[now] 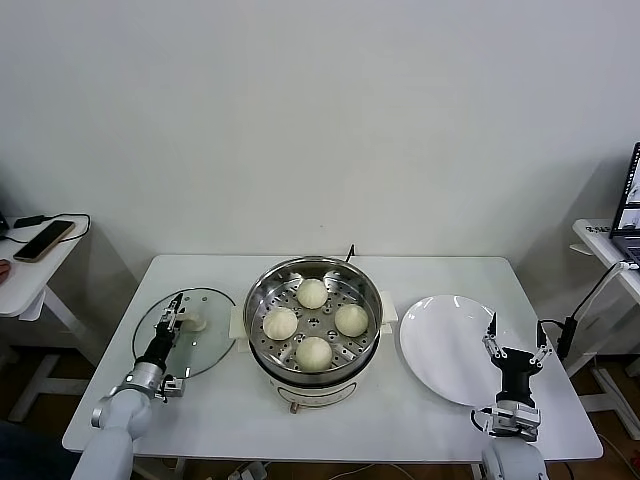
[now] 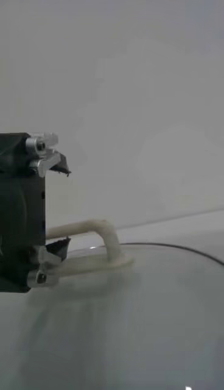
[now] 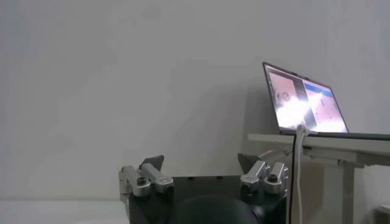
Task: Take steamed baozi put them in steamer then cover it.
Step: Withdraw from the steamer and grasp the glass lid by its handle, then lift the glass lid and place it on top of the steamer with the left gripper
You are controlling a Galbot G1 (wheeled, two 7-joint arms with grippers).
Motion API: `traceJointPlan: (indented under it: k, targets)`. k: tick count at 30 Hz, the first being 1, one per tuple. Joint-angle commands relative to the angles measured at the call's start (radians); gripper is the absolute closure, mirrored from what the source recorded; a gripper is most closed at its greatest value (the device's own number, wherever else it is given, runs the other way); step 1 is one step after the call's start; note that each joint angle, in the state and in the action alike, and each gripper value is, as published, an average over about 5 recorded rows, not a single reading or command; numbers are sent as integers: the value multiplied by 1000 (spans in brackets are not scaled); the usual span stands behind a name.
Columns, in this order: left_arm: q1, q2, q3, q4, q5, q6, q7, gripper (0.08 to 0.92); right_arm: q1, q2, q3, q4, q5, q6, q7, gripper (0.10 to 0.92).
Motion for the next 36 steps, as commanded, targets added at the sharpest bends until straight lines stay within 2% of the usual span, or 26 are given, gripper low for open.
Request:
traceJointPlan:
  k: [1,13,17,23,29,36]
  targets:
    - [-18,-6,1,23,2,1,10,429,2,4,0,1,-3,-1,1,203]
    - [-6,-8,-5,4,-40,-5,14,756,3,13,0,-4,-6,5,-2,203]
    - [22,4,-12,-65,-88,2,23,798,4,13,-1,-4,-8,7,-3,203]
    - [120,69,-46,-323,-233,66,78,799,11,9,-3,-4,-9,9,-6,203]
    - [218,137,-95,-623,-369,147,177,799,24,9,-12,-7,-10,8,-8,203]
    - [276,147,-72,-923,-426,244,294,800,38,16,-21,-6,-13,5,-8,203]
